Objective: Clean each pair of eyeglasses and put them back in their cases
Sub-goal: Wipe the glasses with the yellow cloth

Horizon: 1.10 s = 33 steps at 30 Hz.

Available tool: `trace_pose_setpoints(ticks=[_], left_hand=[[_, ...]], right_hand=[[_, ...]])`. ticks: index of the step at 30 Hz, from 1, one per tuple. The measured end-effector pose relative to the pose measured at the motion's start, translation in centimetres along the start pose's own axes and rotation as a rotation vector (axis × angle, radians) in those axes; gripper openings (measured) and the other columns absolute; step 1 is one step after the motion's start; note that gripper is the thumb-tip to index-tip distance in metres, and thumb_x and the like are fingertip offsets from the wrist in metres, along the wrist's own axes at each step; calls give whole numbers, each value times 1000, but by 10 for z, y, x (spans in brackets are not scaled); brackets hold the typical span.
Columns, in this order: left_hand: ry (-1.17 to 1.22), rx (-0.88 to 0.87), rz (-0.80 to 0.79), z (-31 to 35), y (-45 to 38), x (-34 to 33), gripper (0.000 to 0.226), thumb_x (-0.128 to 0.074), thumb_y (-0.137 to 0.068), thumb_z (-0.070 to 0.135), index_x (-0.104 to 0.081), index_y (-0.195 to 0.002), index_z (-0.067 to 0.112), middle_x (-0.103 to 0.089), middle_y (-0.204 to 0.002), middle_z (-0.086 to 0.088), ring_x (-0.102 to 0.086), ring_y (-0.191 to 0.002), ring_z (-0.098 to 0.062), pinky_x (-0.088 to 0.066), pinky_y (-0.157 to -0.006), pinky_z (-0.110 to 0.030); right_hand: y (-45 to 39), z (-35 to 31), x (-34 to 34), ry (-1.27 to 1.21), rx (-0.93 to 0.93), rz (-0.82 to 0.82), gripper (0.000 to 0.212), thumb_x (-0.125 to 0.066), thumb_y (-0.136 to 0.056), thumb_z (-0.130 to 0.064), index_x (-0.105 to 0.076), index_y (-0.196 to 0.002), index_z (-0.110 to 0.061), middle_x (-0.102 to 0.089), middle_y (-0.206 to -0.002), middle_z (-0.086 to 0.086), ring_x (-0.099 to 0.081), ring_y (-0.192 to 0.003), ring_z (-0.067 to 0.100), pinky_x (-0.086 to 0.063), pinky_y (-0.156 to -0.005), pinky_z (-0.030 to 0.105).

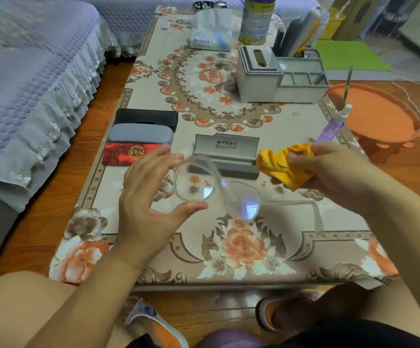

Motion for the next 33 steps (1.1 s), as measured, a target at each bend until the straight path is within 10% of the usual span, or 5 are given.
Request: trace_pose_setpoints(ticks=[7,10,13,22,33], left_hand=[[1,-136,-44,7,-1,-10,67,-82,-79,45,-59,-127,3,-53,-140,6,-48,-139,-26,-45,-104,-61],[35,-154,-62,11,0,-16,67,-80,-80,48,-57,-130,10,-56,-140,3,-46,-141,-23,-44,-104,-63],[61,-77,-90,8,1,-15,68,-78,-80,53,-54,-132,17,-59,-139,-8,-45,-141,-26,-41,-106,-63],[337,142,-258,7,1,-5,69,-82,-73,54,-54,-135,42,-53,-150,-2,-38,-148,-22,-35,-116,-59],[456,217,-268,13,-2,-16,62,-90,-72,16,-52,-121,15,-67,-131,5,-60,-130,-16,-43,-112,-33]], right_hand=[[12,-25,-6,28,14,-341,43,-59,-89,-25,-64,-126,-2,-72,-123,12,-67,-117,27,-53,-100,37],[13,-33,-42,353,88,-449,18,-63,-95,-21,-72,-107,-10,-77,-98,-3,-70,-91,9,-53,-80,16],[10,-34,-69,528,135,-476,18,-69,-95,-16,-70,-78,-20,-68,-69,-11,-60,-69,5,-51,-73,24],[0,-28,-82,394,60,-627,32,-76,-82,1,-71,-59,-21,-69,-61,-9,-63,-59,6,-49,-62,16],[-8,3,-72,-101,-22,-461,11,-58,-88,4,-68,-85,1,-75,-81,10,-73,-75,18,-56,-67,23]])
Point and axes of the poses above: each hand's wrist, its own y-axis away from the middle knuckle, its own x-axis out of the back of the hand, z = x × y, the point moved 2 cm from there along -y, towards the middle knuckle
